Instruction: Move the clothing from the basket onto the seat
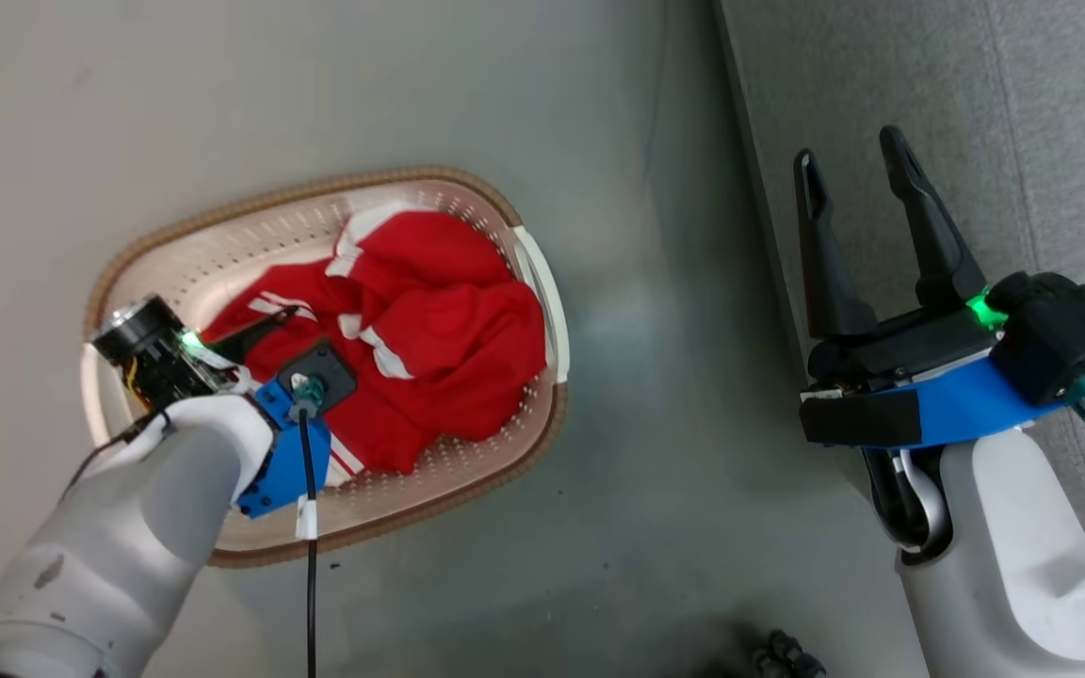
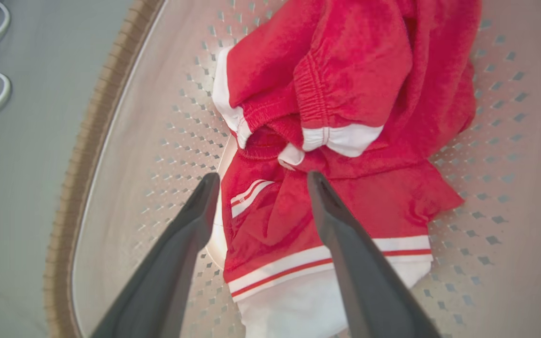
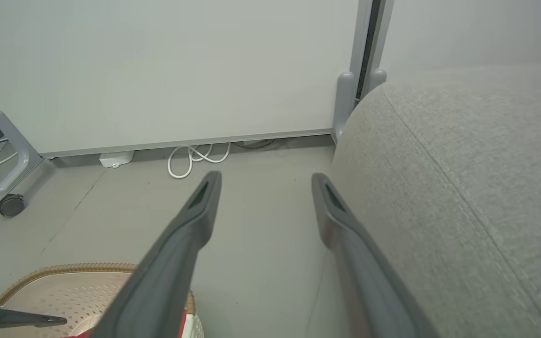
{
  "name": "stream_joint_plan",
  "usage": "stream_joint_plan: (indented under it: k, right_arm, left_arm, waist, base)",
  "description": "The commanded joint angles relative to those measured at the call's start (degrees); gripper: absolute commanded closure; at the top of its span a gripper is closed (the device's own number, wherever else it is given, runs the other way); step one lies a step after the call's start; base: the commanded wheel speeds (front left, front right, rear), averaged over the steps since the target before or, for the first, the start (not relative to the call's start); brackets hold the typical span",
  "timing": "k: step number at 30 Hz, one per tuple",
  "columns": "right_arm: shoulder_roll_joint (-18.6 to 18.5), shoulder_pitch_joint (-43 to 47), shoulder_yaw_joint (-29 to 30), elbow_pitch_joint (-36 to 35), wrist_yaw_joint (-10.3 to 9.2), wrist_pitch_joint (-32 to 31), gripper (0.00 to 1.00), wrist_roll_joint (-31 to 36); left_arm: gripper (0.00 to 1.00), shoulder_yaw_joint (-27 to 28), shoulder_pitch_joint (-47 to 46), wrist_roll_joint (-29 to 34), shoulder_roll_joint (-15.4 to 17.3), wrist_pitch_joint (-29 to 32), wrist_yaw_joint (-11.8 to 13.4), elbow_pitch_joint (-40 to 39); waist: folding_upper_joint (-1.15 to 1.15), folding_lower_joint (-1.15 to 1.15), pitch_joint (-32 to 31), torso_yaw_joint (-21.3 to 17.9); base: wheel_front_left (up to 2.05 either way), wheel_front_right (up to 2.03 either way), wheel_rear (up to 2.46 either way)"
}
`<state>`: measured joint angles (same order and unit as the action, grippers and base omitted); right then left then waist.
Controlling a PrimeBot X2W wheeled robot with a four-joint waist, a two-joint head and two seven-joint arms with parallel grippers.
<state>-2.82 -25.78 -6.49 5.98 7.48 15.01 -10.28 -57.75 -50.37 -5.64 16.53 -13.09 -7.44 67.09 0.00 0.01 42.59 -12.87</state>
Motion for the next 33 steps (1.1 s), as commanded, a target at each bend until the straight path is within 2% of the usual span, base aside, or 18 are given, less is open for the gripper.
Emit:
stream_joint_plan:
  k: [1,8,13,20,28,29,30,31,33]
  right_arm:
    - [-0.1,-1.5,-0.1,-0.5,0.03,0.3,0.0,-0.6]
    - [-0.1,-3.2,-0.8,-2.3,0.03,0.3,0.0,-1.9]
    - [-0.1,-4.1,-1.2,-4.2,0.03,0.3,0.0,-2.6]
    - [-0.1,-4.2,-1.7,-6.4,0.03,0.3,0.0,-3.4]
    - [-0.1,-4.4,-1.1,-7.5,0.03,0.3,0.0,-3.2]
    - [-0.1,-4.4,-1.0,-7.6,0.03,0.3,0.0,-3.0]
    - [-0.1,-4.4,-0.9,-7.8,0.03,0.3,0.0,-3.0]
    - [-0.1,-4.3,-0.9,-7.9,0.03,0.3,0.0,-2.9]
    - [-0.1,-4.1,-0.8,-8.0,0.03,0.3,0.0,-2.7]
  left_arm:
    - [0.0,-1.6,-2.4,-0.8,0.7,0.5,0.0,1.0]
    - [0.0,-10.7,-7.2,-3.2,1.9,5.5,0.0,4.0]
    - [0.0,-14.2,-10.6,-3.3,3.1,8.4,0.0,4.7]
    - [0.0,-15.5,-12.8,-3.0,4.2,12.8,0.0,5.4]
    - [0.0,-15.9,-12.8,-2.3,2.6,17.2,0.1,5.8]
    - [0.44,-15.9,-12.7,-2.0,2.5,18.1,0.1,5.9]
    - [0.82,-15.9,-12.6,-1.6,2.3,18.6,0.1,5.9]
    - [1.0,-15.9,-12.5,-1.4,1.9,19.0,0.1,5.8]
    - [1.0,-15.9,-12.4,-1.1,1.5,19.6,0.2,5.5]
  waist:
    - [0.0,-0.01,4.0,-1.7]
    - [0.0,-0.01,10.1,-3.0]
    - [0.0,-0.01,14.2,-3.8]
    - [0.0,-0.01,17.9,-4.8]
    - [0.0,-0.01,19.4,-4.9]
    - [0.0,-0.01,19.4,-4.8]
    - [0.0,-0.01,19.4,-4.8]
    - [0.0,-0.01,19.3,-4.7]
    - [0.0,-0.01,19.1,-4.5]
  base:
    - [0.0,0.0,0.0]
    - [0.0,0.0,0.0]
    - [0.0,0.0,0.0]
    - [0.0,0.0,0.0]
    - [0.0,0.0,0.0]
    - [0.0,0.0,0.0]
    - [0.0,0.0,0.0]
    - [0.0,0.0,0.0]
    - [0.0,0.0,0.0]
